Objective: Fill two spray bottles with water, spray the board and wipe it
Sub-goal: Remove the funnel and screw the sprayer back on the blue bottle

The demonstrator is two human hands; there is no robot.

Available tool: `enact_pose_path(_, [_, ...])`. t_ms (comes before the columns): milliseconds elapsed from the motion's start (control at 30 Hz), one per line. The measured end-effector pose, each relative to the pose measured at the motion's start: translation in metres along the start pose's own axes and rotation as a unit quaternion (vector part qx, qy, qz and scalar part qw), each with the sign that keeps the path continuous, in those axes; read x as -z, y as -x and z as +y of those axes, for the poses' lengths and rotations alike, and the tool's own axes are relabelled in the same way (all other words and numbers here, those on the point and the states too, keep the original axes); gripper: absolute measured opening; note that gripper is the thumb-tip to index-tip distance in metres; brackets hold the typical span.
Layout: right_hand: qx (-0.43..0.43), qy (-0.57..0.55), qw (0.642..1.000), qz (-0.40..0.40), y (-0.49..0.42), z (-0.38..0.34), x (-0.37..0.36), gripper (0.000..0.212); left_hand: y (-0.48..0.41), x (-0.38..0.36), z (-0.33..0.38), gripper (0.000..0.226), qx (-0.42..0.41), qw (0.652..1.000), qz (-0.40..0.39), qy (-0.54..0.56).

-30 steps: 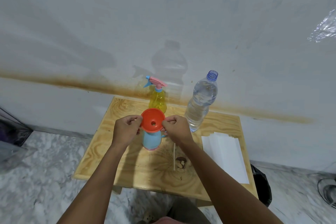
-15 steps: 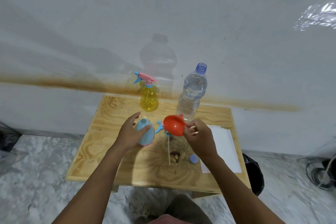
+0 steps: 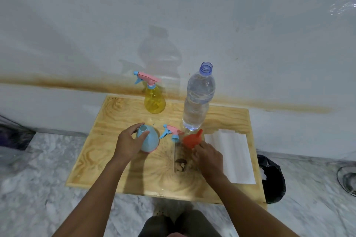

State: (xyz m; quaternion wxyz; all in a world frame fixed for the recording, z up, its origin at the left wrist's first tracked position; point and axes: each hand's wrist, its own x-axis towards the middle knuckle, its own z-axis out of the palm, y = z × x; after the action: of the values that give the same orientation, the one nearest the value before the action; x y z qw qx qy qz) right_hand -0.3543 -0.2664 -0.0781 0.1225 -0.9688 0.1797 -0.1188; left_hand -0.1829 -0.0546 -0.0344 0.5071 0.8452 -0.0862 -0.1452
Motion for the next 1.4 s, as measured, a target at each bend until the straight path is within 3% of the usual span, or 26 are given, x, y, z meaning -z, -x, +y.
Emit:
enact_pose_path(400, [-0.094,-0.001,0.988,-0.121,-0.011,-0.007,-0.033,0.016,-0.002,0.002,-0.009,0.031,-0.014,0.999,-0.008,0.032])
enact_pose_path(700, [-0.187,-0.105,0.972,-0.093,-0.033,-0.06,-0.024,0.013,-0.009,0.006,-0.019,0.037,-0.039,0.998,-0.045,0.035])
enact_pose_path(933, [-0.304,-0.123,0.928,-0.175,-0.066,-0.079,-0.052,0.054,-0.02,0.007,-0.038,0.066,-0.046,0.992,-0.116,-0.005])
enact_pose_path(1400, [-0.357,-0.228,0.897,-0.126,-0.076,-0.081,-0.06,0.029,-0.027,0.003,-0.053,0.075,-0.032,0.99,-0.135,0.014])
